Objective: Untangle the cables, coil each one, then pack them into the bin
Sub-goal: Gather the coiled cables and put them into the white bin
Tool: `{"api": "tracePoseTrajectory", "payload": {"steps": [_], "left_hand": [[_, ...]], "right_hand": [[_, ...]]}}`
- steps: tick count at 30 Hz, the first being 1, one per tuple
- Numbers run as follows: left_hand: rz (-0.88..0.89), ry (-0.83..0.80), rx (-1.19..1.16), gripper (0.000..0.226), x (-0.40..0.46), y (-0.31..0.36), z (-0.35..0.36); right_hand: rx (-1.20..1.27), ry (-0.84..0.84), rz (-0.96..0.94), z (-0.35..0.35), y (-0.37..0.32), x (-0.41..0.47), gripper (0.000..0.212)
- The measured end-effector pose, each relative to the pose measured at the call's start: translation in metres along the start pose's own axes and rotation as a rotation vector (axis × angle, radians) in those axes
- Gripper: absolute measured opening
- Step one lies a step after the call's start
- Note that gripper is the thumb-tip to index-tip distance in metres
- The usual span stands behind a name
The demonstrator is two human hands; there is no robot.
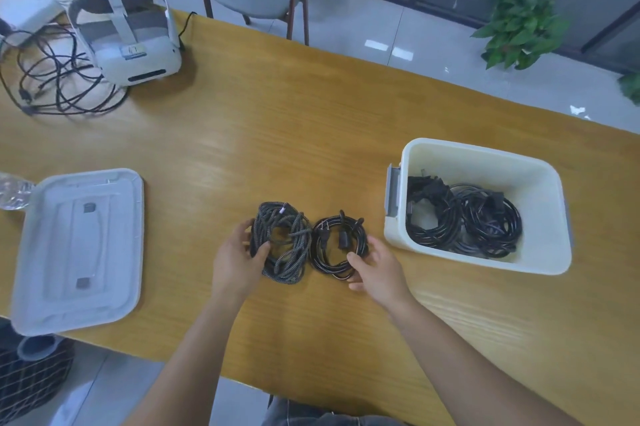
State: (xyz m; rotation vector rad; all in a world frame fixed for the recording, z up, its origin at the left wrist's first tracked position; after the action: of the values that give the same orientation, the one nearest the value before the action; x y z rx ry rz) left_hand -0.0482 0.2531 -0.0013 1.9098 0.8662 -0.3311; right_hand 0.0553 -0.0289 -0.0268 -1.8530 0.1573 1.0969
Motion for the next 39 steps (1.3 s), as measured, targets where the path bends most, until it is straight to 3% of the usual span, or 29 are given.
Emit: {"api": "tracePoseTrajectory", "payload": {"steps": [10,21,28,33,39], "left_hand": [[0.060,0.021,-0.085,0.053,-0.006,0.006,-0.015],[0.222,0.109,-0.176,0.051,-0.034,0.064,-0.043],[0.323,0.091,-0.210,0.050,-0.047,0.114,-0.041],[0.397,0.047,-0.217,0.049,-0.050,0.156,-0.022],[0.440,-0.049,-0.202,0.048,-0.049,0.210,0.021]], "right_hand": [[0.085,-0.041,-0.058,-0.006,0.005,-0.016,0.071],[0.158,-0.117,-0.138,-0.025,-0.006,-0.077,0.073],[0.224,-0.161,-0.243,-0.052,-0.030,-0.131,0.056],[0.291,-0.074,-0.270,-0.099,-0.036,-0.152,0.059],[0.362,0.052,-0.341,-0.169,-0.045,-0.166,0.033]]}}
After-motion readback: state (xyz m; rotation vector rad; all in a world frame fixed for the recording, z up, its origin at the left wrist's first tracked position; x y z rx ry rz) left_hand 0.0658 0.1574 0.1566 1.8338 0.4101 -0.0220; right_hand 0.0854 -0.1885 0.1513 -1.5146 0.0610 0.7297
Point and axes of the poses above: each hand's wrist, its own x-axis towards the middle knuckle, its own z-axis out of the palm, y = z × x, the point moved 10 cm from there along x, towards the middle knuckle, and after that the axes turned 12 degrees about -y, right-handed, at the moved point
